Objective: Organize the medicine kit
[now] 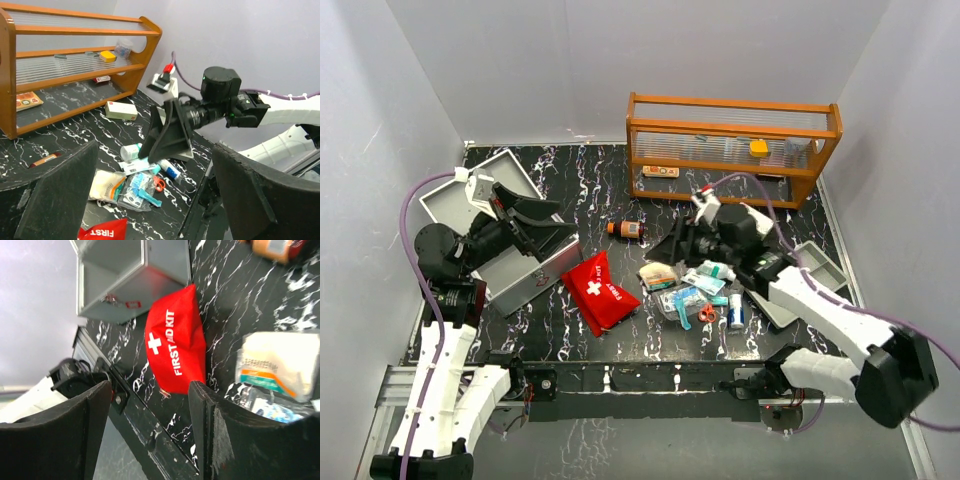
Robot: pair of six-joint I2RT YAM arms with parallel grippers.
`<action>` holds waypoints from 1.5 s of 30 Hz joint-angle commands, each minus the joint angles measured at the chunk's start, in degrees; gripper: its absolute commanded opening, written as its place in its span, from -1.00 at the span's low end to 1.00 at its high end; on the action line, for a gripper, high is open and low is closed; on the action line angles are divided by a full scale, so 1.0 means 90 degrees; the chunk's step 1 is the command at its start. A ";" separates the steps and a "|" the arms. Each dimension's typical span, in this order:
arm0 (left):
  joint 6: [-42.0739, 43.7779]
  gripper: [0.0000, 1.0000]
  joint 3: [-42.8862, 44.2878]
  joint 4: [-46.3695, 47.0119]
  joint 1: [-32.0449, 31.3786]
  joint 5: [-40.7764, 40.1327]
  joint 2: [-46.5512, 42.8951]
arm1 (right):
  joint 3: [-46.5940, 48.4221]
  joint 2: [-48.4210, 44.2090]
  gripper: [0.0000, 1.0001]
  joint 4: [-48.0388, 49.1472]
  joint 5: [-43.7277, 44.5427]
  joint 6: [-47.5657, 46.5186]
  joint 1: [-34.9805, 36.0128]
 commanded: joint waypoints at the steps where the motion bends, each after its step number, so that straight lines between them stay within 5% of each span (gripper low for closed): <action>1: 0.0093 0.81 0.0046 -0.0032 -0.0054 -0.0197 0.0000 | 0.0067 0.0703 0.20 0.0893 0.0774 0.0126 0.0991; 5: 0.0072 0.72 -0.0046 -0.0029 -0.0066 -0.0270 0.0053 | 0.0498 0.1746 0.21 0.0919 0.1380 -0.0120 0.1723; 12: 0.0333 0.74 0.0119 -0.0353 -0.0069 -0.0418 0.0132 | 0.1389 0.3468 0.73 0.0610 0.1293 -0.0490 0.2068; 16: 0.0318 0.75 0.0093 -0.0376 -0.0084 -0.0493 0.0156 | 0.1470 0.3904 0.75 0.0672 0.1290 -0.0323 0.2092; 27: 0.0731 0.78 0.0397 -0.0777 -0.0099 -0.0604 0.0339 | 0.1051 0.4420 0.03 0.1090 0.0958 0.0397 0.2091; 35: 0.0179 0.79 0.0259 -0.0444 -0.0099 -0.0395 0.0522 | 0.0676 0.4014 -0.93 0.1418 0.1145 0.0690 0.2082; 45: -0.0540 0.79 0.0106 -0.0474 -0.0209 -0.0270 0.0966 | -0.0433 0.2001 -1.00 0.1820 0.1241 0.0836 0.1509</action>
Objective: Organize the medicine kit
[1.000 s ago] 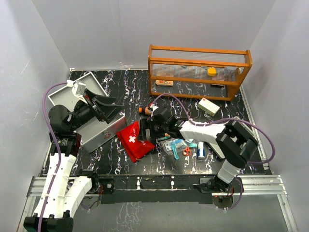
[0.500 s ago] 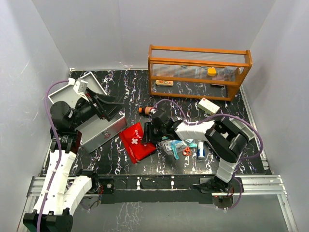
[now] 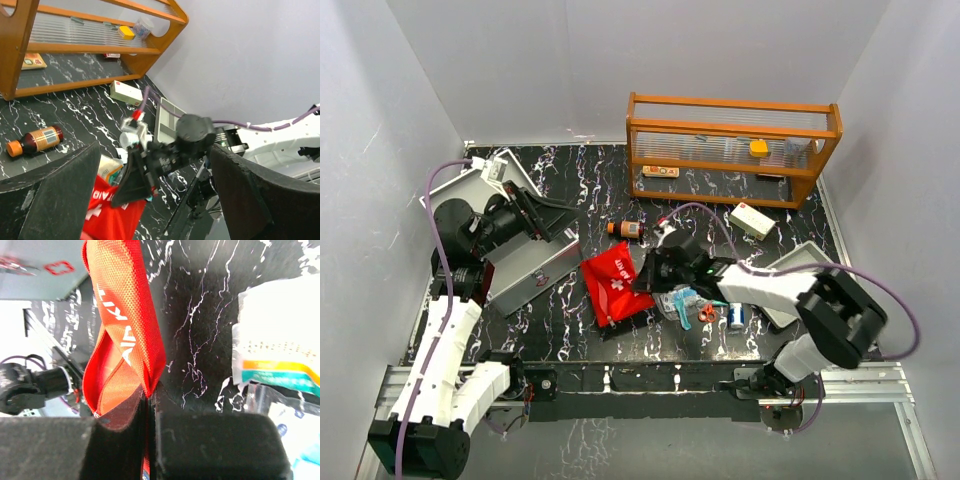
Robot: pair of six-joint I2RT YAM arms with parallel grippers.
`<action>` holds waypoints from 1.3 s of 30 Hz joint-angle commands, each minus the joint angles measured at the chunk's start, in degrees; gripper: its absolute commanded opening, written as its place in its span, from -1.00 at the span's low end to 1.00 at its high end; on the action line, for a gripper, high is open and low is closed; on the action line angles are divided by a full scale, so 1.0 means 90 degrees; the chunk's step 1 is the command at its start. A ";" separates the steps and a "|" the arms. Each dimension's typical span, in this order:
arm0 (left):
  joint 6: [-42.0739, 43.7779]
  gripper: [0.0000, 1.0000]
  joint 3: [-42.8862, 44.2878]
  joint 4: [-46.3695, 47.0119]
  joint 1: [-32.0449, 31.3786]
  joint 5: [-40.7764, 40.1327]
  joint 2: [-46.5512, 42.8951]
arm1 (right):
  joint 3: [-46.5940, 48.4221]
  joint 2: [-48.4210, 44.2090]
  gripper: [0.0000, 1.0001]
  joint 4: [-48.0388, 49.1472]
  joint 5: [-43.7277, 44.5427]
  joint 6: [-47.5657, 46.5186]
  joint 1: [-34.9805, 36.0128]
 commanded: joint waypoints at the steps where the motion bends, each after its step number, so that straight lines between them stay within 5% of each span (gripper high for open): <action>1: -0.0458 0.78 -0.0086 0.0149 -0.0166 0.0129 0.0166 | -0.0370 -0.1157 -1.00 0.0674 0.0111 0.0117 -0.0411; 8: -0.0476 0.75 0.0103 -0.0019 -0.1318 -0.0299 0.1138 | -0.0853 -0.2985 -1.00 0.0706 0.0600 0.0415 -0.0911; 10: -0.0328 0.94 0.0210 -0.0213 -0.1621 -0.0639 0.1280 | -0.0843 -0.3419 -1.00 0.0504 0.0957 0.0404 -0.0917; 14: -0.0311 0.97 -0.0141 -0.0226 -0.1732 -0.1492 0.0909 | -0.0769 -0.4107 -1.00 0.0184 0.1591 0.0260 -0.0926; 18: -0.0868 0.96 -0.0449 0.0431 -0.1725 -0.1048 0.1066 | -0.0634 -0.4377 -1.00 0.0151 0.1448 0.0280 -0.0920; 21: -0.1417 0.82 -0.0525 0.0774 -0.1723 -0.0410 0.1327 | -0.0408 -0.4207 -1.00 0.0106 0.1088 0.0370 -0.0914; 26: -0.1041 0.51 -0.0337 -0.0275 -0.1723 -0.0603 0.1150 | -0.0174 -0.4025 -1.00 0.0280 0.0650 0.0500 -0.0910; 32: -0.1892 0.44 -0.0932 0.0852 -0.1727 -0.0525 0.1043 | -0.0018 -0.3770 -1.00 0.0419 0.0196 0.0597 -0.0909; 39: -0.1892 0.06 -0.1000 0.0743 -0.1729 -0.0704 0.1031 | -0.0049 -0.3618 -1.00 0.0699 -0.0158 0.0655 -0.0916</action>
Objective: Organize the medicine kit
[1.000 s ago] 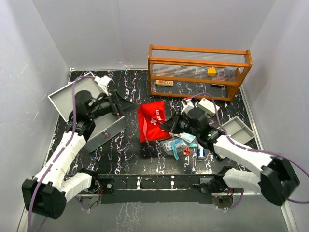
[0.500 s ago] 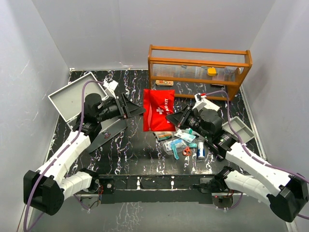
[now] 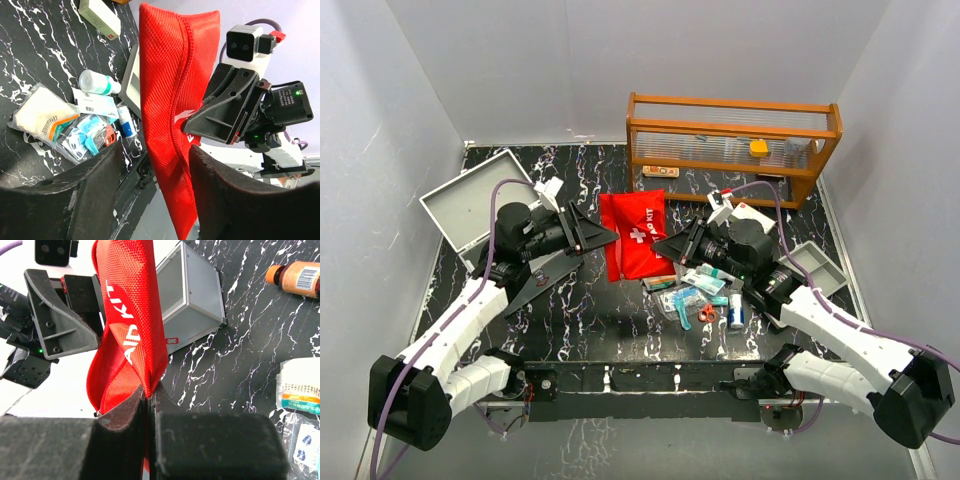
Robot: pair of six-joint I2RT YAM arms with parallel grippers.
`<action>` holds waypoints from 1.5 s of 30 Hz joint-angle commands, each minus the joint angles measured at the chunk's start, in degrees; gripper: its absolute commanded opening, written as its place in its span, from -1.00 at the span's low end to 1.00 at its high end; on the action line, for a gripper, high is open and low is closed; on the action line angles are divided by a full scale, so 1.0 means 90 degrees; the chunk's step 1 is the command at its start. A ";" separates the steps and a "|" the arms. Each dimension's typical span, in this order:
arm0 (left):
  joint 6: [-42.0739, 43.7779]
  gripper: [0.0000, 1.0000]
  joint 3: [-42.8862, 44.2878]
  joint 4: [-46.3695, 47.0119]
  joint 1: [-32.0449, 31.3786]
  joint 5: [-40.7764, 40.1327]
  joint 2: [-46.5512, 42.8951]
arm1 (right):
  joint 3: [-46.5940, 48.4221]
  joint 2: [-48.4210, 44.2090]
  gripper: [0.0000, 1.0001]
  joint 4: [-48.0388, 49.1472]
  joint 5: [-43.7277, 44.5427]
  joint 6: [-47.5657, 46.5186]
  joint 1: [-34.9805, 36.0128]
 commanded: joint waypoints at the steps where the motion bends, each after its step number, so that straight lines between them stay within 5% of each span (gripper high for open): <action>1: -0.0238 -0.02 -0.0032 0.0417 -0.0004 -0.0007 -0.0197 | 0.0299 0.0001 -1.00 0.0647 -0.0334 0.0095 0.0008; 6: -0.1059 -0.35 -0.0720 0.1941 -0.0003 -0.0397 -0.0414 | 0.0209 0.0073 -1.00 0.0703 -0.0416 0.0076 0.0005; 11: -0.0649 -0.89 -0.0551 0.1547 -0.0003 -0.0313 -0.0301 | 0.0225 0.0200 -1.00 0.0653 -0.0409 0.0002 0.0005; 19: 0.1097 -1.00 0.0479 -0.1293 -0.0002 -0.0865 -0.0091 | 0.0739 0.0721 0.34 -0.1188 0.0586 -0.0663 -0.0003; 29: 0.2428 -1.00 0.1429 -0.3414 -0.0020 -0.1536 0.0666 | 0.1651 0.1269 0.42 -0.2232 0.0823 -0.1133 0.0433; 45: 0.2801 -1.00 0.0831 -0.3181 -0.0187 -0.1696 0.0570 | 0.3634 0.3331 0.41 -0.3132 0.2017 -0.1555 0.1242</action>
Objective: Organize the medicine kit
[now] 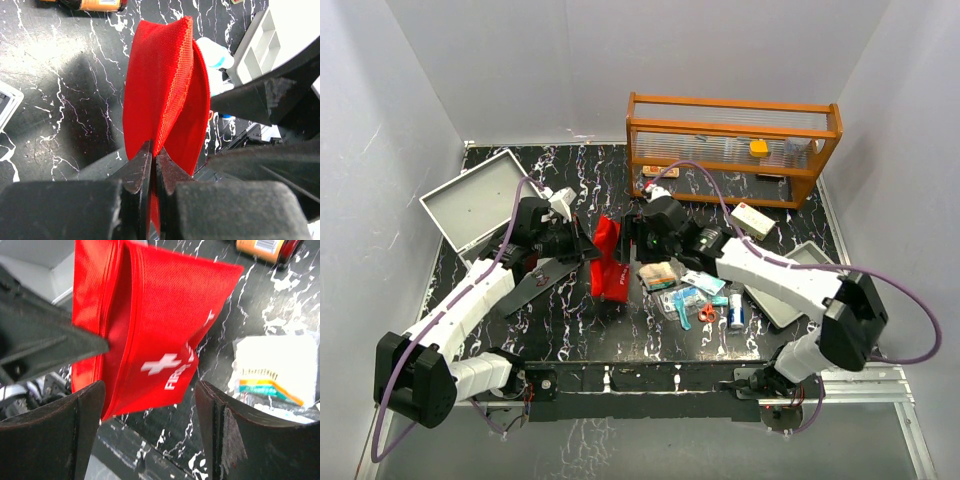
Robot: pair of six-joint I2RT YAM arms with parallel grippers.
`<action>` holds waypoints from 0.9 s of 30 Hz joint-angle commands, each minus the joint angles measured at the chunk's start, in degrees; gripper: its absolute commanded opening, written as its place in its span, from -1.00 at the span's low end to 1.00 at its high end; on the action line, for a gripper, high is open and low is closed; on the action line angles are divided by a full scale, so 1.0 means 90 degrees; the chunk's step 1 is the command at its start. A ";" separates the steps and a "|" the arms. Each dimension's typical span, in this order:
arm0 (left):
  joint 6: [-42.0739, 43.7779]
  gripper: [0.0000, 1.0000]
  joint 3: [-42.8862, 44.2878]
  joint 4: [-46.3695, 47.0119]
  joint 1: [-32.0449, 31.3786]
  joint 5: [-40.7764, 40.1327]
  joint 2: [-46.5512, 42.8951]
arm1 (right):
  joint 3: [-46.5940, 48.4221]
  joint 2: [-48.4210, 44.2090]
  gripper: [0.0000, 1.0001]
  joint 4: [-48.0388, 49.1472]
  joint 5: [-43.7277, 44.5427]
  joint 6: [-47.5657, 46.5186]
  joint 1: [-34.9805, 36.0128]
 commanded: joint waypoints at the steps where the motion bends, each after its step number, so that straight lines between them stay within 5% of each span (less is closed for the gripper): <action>1: 0.0285 -1.00 -0.0080 -0.0031 -0.0021 -0.0039 -0.0199 | 0.1007 0.0573 0.40 -0.0270 0.0551 -0.0300 -0.0012; 12: 0.0505 -1.00 0.0042 -0.0206 -0.0021 -0.0712 -0.0119 | 0.1689 0.1643 0.07 -0.0827 0.1203 -0.0280 0.0041; 27: 0.1127 -1.00 0.0673 -0.1031 -0.0021 -0.1151 0.0130 | 0.0346 0.1083 -0.27 -0.0643 0.1240 -0.0090 0.0052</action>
